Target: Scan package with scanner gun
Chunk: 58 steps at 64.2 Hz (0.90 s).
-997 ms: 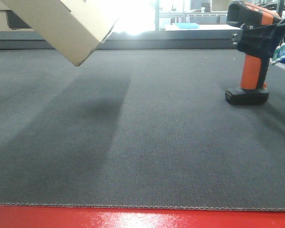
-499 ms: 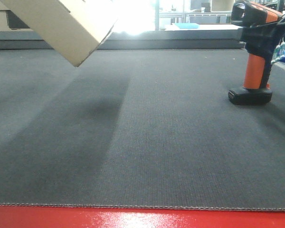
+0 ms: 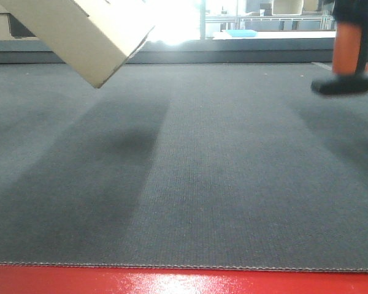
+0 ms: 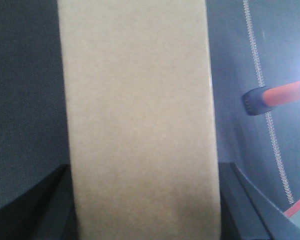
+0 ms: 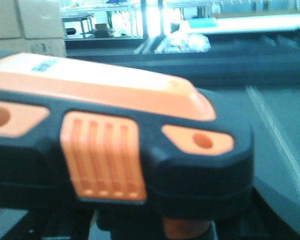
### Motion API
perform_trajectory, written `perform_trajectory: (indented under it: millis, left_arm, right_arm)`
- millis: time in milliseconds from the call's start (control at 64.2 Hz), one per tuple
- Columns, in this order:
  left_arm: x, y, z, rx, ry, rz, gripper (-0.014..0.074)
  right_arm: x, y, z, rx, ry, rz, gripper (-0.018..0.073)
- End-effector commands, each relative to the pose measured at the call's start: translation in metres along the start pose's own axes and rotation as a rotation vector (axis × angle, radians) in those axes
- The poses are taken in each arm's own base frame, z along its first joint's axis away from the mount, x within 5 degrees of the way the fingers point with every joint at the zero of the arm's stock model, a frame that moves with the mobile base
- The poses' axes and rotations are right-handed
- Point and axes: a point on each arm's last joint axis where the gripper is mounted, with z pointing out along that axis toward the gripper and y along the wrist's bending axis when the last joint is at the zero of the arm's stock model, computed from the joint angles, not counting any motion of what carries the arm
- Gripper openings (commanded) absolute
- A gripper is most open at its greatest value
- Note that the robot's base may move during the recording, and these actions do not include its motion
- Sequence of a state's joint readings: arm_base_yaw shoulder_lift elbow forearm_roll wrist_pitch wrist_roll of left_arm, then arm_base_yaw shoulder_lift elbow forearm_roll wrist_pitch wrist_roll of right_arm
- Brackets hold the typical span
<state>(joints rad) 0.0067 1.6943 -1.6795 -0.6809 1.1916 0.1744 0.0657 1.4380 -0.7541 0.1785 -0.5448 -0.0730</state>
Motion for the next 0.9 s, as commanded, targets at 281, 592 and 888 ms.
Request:
perform_trajectory:
  millis: [281,592,888]
  left_arm:
    - [0.000,-0.008,-0.006,0.026,-0.017,0.011,-0.0111]
    - [0.000,-0.008,-0.006,0.026,-0.017,0.011,-0.0111]
    - [0.002,-0.006,-0.006,0.013,0.006,0.017,-0.0111]
  right_arm:
    - [-0.088,0.015,0.001,-0.101,0.013,-0.320,-0.0153]
    - [-0.113,0.018,0.015,-0.098,0.032,-0.521,-0.0153]
    - [-0.132,0.019,0.025,-0.078,0.017,-0.588,-0.0153]
